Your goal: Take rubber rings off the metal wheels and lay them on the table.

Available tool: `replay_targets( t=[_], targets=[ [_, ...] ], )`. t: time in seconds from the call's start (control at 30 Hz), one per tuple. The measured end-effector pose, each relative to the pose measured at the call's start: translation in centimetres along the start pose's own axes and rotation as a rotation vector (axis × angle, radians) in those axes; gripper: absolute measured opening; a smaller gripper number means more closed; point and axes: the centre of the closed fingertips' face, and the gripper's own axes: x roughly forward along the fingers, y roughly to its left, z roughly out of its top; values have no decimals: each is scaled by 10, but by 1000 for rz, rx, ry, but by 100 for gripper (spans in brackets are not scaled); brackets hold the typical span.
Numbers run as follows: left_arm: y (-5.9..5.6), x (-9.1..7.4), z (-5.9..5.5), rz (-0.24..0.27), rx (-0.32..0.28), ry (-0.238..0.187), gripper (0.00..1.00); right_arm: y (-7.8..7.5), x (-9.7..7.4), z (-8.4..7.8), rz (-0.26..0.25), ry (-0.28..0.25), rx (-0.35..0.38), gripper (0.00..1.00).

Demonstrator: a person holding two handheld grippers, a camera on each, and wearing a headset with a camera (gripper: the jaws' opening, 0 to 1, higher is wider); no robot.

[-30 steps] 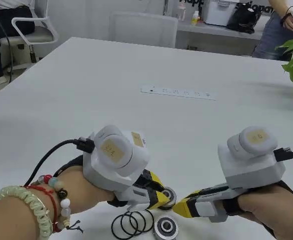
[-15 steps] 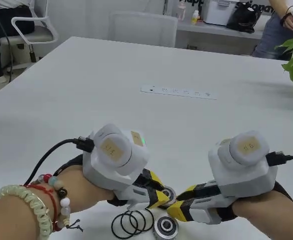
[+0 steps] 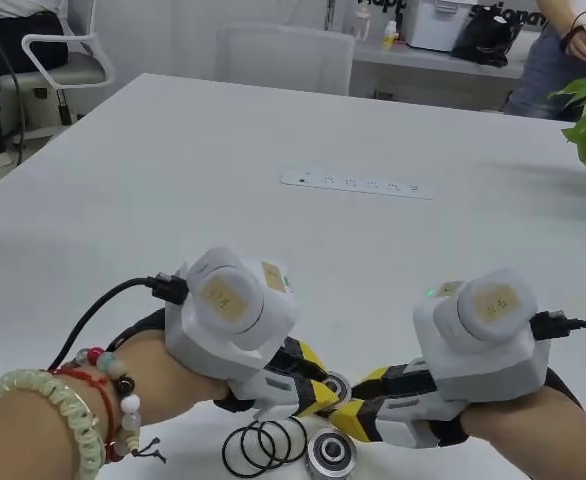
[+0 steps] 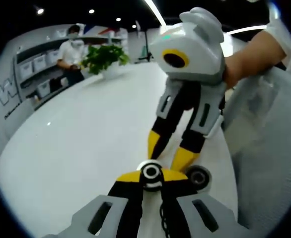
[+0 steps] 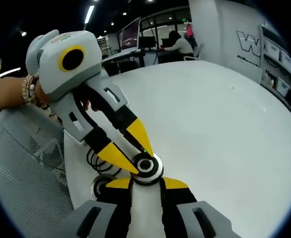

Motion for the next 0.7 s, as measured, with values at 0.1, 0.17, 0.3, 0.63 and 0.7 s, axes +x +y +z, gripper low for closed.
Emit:
replay_targets(
  t=[0.1, 0.17, 0.3, 0.63, 0.7],
  targets=[
    [0, 0, 0, 1, -1, -1, 14, 0, 0, 0, 0, 1, -9, 19],
    [0, 0, 0, 1, -1, -1, 14, 0, -1, 0, 0, 2, -14, 19],
    [1, 0, 0, 4, -4, -5, 14, -1, -1, 0, 1, 5, -25, 16],
    [1, 0, 0, 8, -15, -12, 14, -3, -3, -4, -4, 27, -60, 9],
    [1, 0, 0, 8, -15, -13, 14, -4, -3, -4, -4, 24, -59, 5]
  ],
)
